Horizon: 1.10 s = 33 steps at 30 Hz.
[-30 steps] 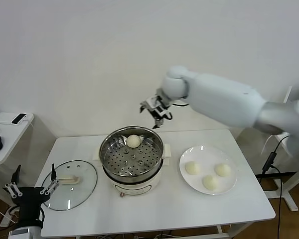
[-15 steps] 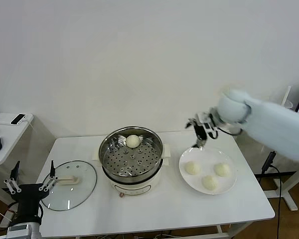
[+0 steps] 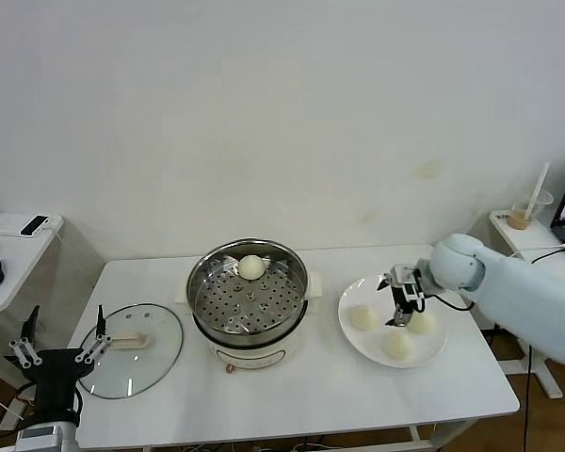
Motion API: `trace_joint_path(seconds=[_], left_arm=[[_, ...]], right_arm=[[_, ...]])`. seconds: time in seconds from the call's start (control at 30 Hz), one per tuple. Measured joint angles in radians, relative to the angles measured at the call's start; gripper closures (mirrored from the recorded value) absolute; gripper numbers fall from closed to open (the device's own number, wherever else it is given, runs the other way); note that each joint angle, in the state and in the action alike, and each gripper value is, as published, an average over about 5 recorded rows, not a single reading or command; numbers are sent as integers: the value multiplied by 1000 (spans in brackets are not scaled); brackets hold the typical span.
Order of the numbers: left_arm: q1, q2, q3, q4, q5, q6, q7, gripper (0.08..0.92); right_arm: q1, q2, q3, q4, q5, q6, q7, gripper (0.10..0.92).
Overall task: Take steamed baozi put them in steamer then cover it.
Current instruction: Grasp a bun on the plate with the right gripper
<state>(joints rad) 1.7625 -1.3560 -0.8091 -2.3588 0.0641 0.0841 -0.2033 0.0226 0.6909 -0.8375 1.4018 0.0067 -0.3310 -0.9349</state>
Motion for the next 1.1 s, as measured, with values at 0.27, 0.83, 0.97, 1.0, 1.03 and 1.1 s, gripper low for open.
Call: trace_joint_path(seconds=[0.27,0.83,0.97,1.0,1.03,1.1], left_arm=[[-4,-3,-5,1,0,3,2,177],[-28,-11,10,-9,-6,24,3,177],[-32,-11,14,-10,-2,27,3,177],[-33,-11,14,-10,-1,27,3,177],[-33,-10,14,-10,-1,27,3,177],[-32,-9,12,-11,-1,27,3,177]], right_arm=[[-18,98,7,-109,-32,7,-6,203],[-53,217,20,-270,-84,18,-29,203],[-56,239,30,-300,-90,19,-27,209],[-56,244,31,-306,-91,19,-27,218],[-57,248,32,-311,-93,18,-27,225],[-57,255,32,-319,-95,16,-29,259]])
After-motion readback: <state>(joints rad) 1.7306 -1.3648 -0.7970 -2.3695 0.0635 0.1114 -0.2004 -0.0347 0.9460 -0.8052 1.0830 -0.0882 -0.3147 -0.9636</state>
